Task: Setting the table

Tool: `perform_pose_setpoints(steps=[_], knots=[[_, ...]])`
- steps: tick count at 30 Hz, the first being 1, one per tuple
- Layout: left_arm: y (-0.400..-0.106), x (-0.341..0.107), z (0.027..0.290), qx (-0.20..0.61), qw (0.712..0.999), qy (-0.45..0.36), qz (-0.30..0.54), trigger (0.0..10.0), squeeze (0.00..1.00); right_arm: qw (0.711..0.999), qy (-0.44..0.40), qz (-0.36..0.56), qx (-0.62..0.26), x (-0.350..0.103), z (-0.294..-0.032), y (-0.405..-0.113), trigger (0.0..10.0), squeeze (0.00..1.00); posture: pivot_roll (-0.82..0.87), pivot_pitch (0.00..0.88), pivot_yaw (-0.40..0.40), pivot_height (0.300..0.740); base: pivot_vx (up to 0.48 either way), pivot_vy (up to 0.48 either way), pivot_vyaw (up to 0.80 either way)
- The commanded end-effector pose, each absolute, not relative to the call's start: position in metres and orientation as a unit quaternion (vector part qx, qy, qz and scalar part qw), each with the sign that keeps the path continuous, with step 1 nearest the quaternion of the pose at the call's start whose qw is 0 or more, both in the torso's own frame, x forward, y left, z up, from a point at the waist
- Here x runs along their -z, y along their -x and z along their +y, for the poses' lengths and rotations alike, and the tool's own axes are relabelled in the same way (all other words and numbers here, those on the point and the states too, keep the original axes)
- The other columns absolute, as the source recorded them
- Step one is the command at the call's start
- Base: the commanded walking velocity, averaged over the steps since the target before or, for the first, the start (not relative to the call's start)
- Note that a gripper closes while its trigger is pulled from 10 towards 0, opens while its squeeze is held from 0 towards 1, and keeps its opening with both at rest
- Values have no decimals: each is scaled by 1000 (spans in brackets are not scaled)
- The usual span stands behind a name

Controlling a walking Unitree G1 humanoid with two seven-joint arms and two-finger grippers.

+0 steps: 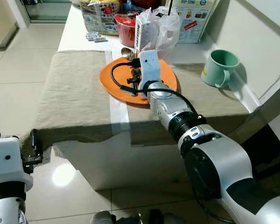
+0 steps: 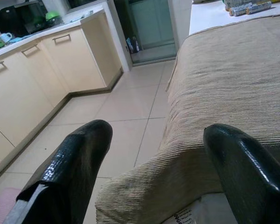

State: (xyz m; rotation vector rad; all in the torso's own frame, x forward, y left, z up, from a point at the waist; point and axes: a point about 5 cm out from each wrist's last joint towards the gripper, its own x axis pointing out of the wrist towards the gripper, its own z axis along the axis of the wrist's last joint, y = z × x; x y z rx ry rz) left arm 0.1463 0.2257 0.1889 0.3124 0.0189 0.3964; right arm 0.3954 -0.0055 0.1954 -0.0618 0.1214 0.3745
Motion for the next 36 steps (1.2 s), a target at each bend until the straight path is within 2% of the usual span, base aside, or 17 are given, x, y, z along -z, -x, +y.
perform_pose_setpoints(steps=[1, 7, 22, 27, 31, 33, 34, 35, 36], knots=[[-145, -192, 226, -196, 968, -159, 6, 10000, 0, 978, 59, 81, -183, -179, -6, -391, 0, 0, 379, 179, -45, 740, 0, 0, 0], [-147, -192, 226, -193, 968, -158, 5, 10000, 0, 980, 70, 5, -187, -200, 3, -392, 0, 0, 368, 175, -38, 740, 0, 0, 0], [-153, -192, 225, -183, 970, -159, 1, 10000, 0, 983, 67, -42, -165, -220, -5, -398, 0, 0, 357, 157, -32, 740, 0, 0, 0], [-155, -192, 225, -184, 970, -158, -2, 10000, 0, 977, 79, -116, -159, -242, -2, -397, 0, 0, 348, 152, -33, 740, 0, 0, 0], [-156, -192, 225, -183, 971, -157, -2, 10000, 0, 976, 82, -111, -168, -240, -1, -396, 0, 0, 342, 151, -32, 740, 0, 0, 0], [-157, -191, 224, -181, 971, -157, -2, 10000, 0, 980, 83, -74, -165, -229, -1, -397, 0, 0, 340, 150, -30, 740, 0, 0, 0], [-158, -191, 224, -180, 971, -157, -2, 10000, 0, 983, 71, -52, -160, -224, -2, -397, 10000, 784, 338, 147, -28, 740, 0, 0, 0], [-158, -191, 224, -179, 971, -157, -2, 10000, 0, 985, 62, -39, -157, -221, -3, -398, 10000, 1000, 338, 147, -28, 740, 0, 0, 0], [-159, -191, 224, -178, 971, -157, -2, 10000, 0, 985, 46, -23, -162, -220, -1, -398, 10000, 1000, 336, 144, -26, 740, 0, 0, 0]])
